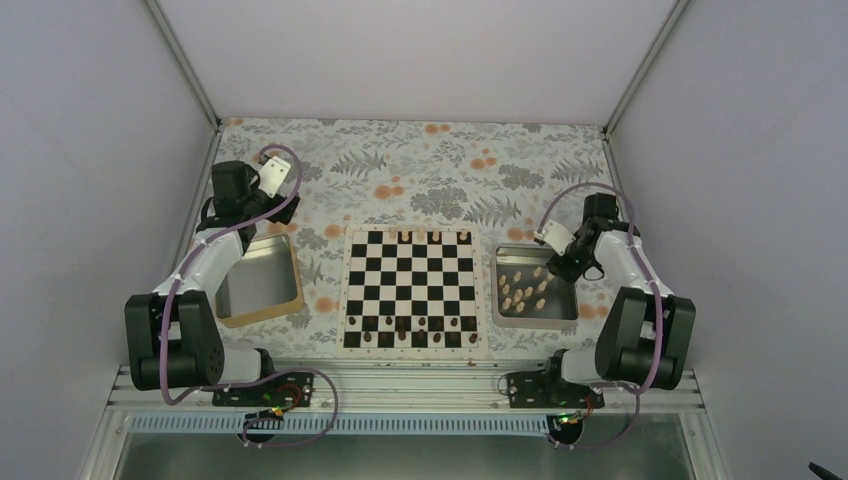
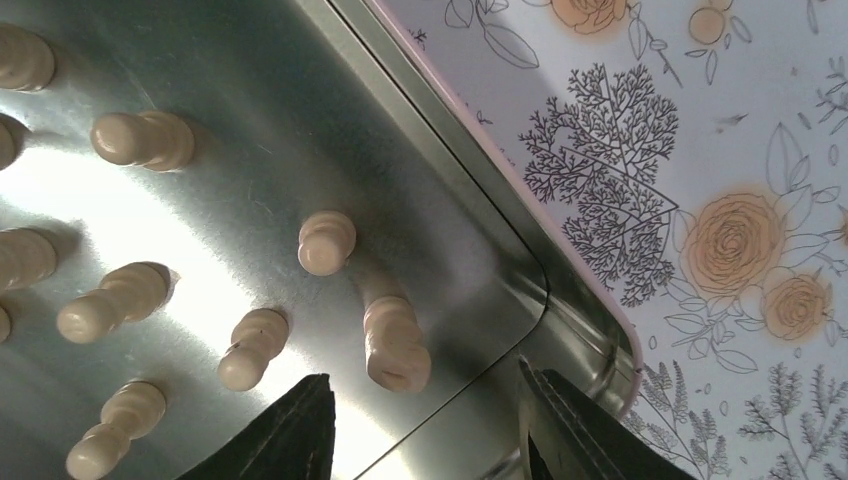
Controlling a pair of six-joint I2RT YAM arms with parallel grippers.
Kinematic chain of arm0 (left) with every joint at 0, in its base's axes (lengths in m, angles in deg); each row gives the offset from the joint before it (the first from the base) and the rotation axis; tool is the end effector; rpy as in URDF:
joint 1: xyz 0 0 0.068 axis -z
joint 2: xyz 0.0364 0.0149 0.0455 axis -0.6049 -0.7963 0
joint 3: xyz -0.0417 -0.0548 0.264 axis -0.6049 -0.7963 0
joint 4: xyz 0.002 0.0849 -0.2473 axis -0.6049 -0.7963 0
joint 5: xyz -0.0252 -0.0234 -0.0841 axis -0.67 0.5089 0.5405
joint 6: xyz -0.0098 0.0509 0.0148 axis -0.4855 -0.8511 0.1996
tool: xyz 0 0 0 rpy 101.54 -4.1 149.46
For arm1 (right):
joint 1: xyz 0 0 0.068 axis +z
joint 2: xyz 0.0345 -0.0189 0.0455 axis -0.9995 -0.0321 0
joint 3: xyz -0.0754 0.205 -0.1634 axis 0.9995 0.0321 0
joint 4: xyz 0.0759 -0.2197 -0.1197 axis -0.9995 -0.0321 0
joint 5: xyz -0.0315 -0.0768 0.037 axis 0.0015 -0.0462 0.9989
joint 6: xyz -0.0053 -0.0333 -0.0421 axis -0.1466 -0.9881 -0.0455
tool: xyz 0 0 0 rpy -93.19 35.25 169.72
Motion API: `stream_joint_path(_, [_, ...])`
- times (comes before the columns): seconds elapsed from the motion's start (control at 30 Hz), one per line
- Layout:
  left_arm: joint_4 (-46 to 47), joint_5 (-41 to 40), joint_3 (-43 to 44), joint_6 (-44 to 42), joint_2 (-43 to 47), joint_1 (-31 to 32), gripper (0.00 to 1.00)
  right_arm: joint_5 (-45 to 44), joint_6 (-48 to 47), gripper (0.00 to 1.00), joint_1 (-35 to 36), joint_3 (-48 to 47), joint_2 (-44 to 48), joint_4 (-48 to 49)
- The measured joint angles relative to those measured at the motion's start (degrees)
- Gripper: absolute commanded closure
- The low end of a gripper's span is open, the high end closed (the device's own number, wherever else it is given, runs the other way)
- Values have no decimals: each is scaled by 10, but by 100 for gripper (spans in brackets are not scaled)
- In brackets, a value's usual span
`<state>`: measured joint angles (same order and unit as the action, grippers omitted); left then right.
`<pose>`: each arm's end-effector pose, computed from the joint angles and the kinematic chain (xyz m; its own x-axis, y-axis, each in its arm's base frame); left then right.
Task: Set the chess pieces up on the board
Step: Pick up the chess piece from the storage box, then place the chess piece on the chessboard.
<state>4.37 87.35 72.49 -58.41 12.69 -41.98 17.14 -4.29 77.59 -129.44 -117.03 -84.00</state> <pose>0.2949 0.0177 0.2411 -0.4379 0.4427 -0.7825 0.3341 0.8882 0.3156 0.2375 -0.0401 0.1980 -0.6220 -0.7453 -0.2401 -0.7285 0.6633 -0.1715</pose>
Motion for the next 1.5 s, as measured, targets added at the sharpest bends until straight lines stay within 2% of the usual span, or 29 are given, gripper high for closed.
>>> stream_joint_path(0.37, [-4, 0, 0, 0, 0, 0, 0, 2, -15, 58, -9, 0, -47, 12])
stream_joint_path(0.47, [-4, 0, 0, 0, 0, 0, 0, 5, -15, 67, -9, 0, -53, 17])
stream_joint_path(0.9, [-4, 0, 0, 0, -1, 0, 0, 10, -17, 89, -13, -5, -69, 11])
stream_joint_path(1.3, [-4, 1, 0, 0, -1, 0, 0, 20, -16, 89, -14, -93, -68, -59])
stream_joint_path(1.5, [-4, 2, 0, 0, -1, 0, 0, 28, -10, 88, 35, -180, -61, -111])
